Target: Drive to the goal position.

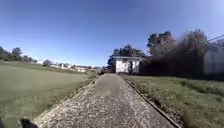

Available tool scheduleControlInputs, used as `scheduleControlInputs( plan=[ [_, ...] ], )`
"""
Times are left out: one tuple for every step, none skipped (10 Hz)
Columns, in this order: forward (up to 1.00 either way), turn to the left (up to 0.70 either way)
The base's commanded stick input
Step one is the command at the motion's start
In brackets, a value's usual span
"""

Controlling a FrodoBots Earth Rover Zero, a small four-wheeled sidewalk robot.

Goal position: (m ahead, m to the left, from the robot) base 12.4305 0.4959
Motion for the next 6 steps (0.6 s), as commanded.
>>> scheduleControlInputs(
  plan=[
    [0.50, 0.00],
    [0.50, 0.00],
    [0.50, 0.00],
    [0.50, 0.00],
    [0.50, 0.00],
    [0.50, 0.00]
  ],
)
